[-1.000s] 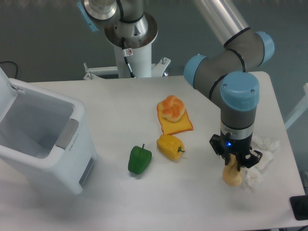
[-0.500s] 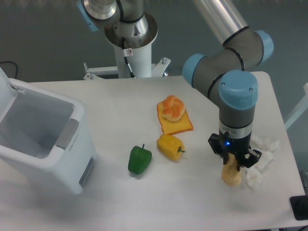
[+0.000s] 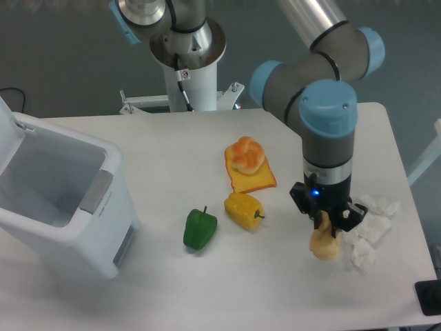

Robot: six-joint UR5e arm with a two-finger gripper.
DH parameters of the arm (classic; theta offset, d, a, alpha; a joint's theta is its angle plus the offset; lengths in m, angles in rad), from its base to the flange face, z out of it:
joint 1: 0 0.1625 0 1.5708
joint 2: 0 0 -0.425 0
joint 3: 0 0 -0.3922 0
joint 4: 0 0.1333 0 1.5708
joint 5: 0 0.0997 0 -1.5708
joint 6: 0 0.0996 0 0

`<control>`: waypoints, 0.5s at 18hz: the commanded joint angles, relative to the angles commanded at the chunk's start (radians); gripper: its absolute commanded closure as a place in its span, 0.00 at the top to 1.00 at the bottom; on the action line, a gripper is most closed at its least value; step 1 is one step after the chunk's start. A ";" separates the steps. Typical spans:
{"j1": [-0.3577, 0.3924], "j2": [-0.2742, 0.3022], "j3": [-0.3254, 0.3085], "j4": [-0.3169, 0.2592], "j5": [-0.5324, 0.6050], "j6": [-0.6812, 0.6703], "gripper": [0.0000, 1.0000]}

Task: Place the square bread in the trash can
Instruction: 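Lift the tan bread roll and carry it over the white bin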

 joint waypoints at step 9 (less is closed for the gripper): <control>-0.095 0.080 -0.028 0.000 -0.021 -0.145 0.37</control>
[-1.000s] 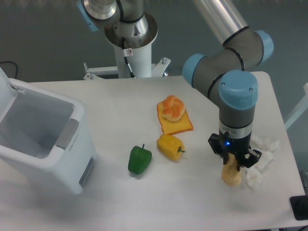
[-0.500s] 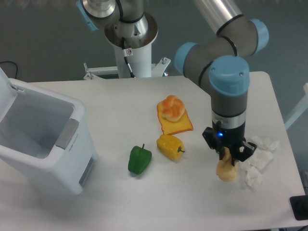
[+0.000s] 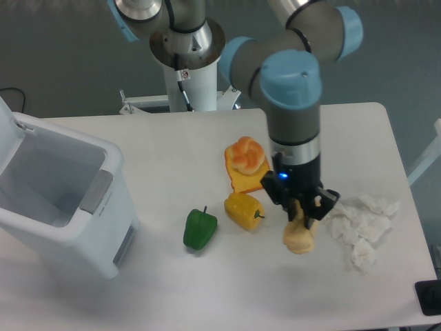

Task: Place the square bread in the trash can
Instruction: 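Lift the tan bread roll and carry it over the white bin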

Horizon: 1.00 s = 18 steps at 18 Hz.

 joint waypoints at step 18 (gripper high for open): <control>-0.370 0.218 -0.008 0.003 -0.089 -0.525 0.39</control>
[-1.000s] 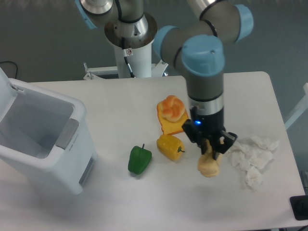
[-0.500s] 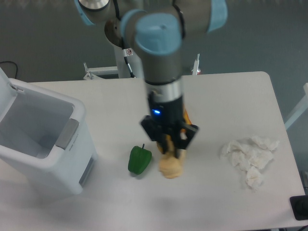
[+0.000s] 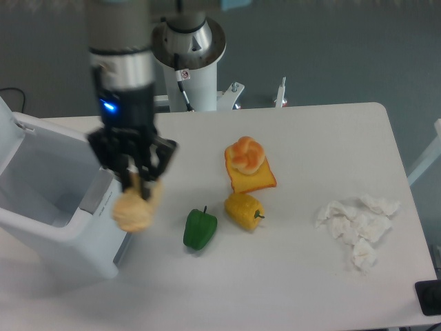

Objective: Place the square bread in the trash can

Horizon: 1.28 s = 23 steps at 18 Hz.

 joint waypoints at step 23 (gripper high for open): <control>-0.042 0.045 -0.097 0.000 0.006 -0.089 1.00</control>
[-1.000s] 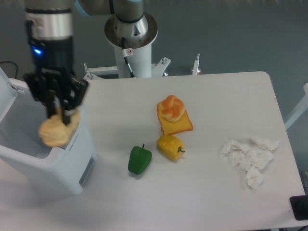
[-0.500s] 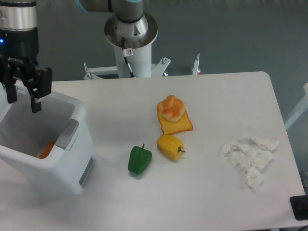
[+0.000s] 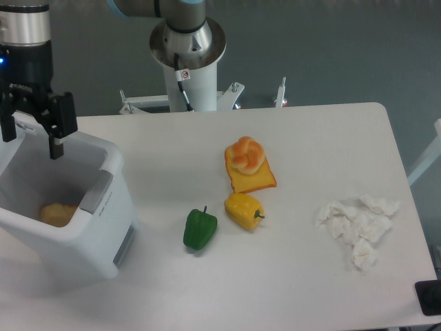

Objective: Place the square bread in the trash can

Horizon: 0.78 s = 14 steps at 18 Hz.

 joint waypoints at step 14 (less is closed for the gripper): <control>0.460 -0.020 -0.041 -0.028 -0.058 0.530 1.00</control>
